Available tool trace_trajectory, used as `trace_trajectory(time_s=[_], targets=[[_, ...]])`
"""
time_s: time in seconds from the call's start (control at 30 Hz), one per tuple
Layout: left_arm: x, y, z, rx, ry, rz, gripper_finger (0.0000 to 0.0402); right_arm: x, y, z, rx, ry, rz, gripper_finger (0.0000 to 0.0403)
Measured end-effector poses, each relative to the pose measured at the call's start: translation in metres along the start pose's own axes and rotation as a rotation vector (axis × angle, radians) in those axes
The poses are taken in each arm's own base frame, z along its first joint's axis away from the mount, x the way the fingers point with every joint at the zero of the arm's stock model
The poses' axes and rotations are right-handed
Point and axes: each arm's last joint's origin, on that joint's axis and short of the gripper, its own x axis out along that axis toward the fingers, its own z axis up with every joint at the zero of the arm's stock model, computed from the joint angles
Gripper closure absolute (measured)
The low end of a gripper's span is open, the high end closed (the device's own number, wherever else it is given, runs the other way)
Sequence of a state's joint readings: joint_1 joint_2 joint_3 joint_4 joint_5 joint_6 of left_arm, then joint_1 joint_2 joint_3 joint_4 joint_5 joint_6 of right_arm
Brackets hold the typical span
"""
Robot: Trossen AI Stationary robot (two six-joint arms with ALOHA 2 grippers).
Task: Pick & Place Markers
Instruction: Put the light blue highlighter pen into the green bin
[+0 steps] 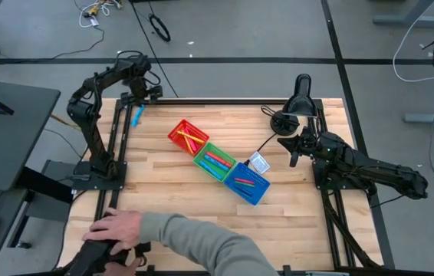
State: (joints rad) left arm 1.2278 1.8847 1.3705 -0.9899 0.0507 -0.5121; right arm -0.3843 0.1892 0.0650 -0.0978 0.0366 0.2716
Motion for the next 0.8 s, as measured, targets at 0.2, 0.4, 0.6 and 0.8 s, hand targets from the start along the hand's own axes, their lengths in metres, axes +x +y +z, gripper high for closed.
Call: trace_trajectory(time_s=[0.2, 0.4, 0.6, 0.8], targets=[[-0.001, 0.004, -0.001, -0.014, 0.039, -0.011, 0.0118, 0.000, 0.000, 0.000, 0.000, 0.000, 0.000, 0.0403], [-0.009, 0.012, 0.000, -0.023, 0.096, -0.005, 0.0118, 0.000, 0.000, 0.000, 0.000, 0.000, 0.000, 0.0403], [-0.009, 0.013, 0.000, -0.026, 0.102, -0.008, 0.0118, 0.000, 0.000, 0.000, 0.000, 0.000, 0.000, 0.0403], [-0.016, 0.004, 0.003, -0.075, 0.071, -0.043, 0.0118, 0.000, 0.000, 0.000, 0.000, 0.000, 0.000, 0.0403]])
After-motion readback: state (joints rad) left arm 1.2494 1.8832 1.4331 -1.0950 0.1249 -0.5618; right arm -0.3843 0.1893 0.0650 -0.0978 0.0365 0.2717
